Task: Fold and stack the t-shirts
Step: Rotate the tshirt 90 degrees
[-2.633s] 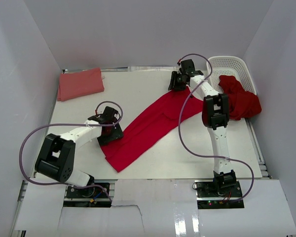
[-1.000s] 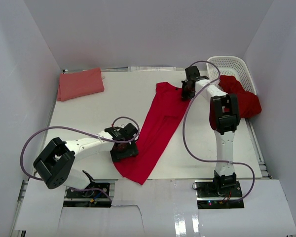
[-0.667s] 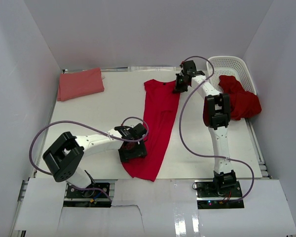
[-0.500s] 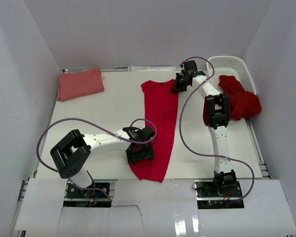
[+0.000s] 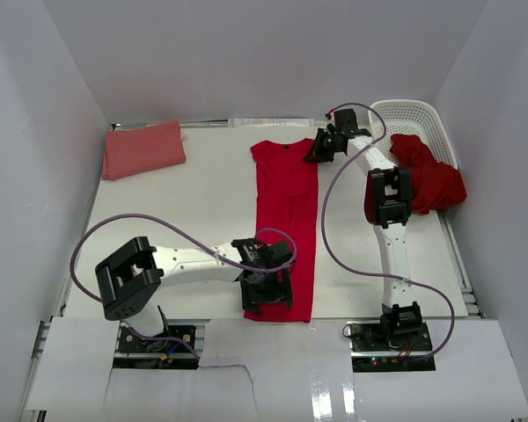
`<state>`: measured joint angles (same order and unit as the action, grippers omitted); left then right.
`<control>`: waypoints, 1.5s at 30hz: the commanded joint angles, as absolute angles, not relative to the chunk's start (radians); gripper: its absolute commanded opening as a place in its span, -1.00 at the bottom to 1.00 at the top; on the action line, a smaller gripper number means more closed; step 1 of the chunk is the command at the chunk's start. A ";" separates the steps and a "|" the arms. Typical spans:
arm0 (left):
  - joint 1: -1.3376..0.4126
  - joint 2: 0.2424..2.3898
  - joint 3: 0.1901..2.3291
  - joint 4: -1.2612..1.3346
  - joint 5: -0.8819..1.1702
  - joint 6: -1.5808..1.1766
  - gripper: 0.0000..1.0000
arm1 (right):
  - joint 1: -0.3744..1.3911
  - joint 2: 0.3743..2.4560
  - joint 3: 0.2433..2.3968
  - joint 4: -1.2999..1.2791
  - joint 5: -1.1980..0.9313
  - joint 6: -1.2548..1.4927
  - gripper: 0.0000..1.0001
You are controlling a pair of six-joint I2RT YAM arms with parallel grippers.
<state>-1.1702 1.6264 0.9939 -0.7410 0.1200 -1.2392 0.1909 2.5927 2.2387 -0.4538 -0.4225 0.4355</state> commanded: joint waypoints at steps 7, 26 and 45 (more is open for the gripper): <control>-1.177 1.434 1.144 -0.883 0.108 -1.293 0.81 | 0.186 2.626 2.255 -0.374 -0.471 0.439 -0.78; -0.670 1.830 1.673 -0.629 -0.276 -0.525 0.96 | 0.213 1.961 1.640 -0.225 -0.422 0.331 -0.43; -0.569 2.276 1.965 -0.305 -0.226 -0.426 0.86 | 0.244 2.071 1.571 -0.287 -0.402 0.308 -0.57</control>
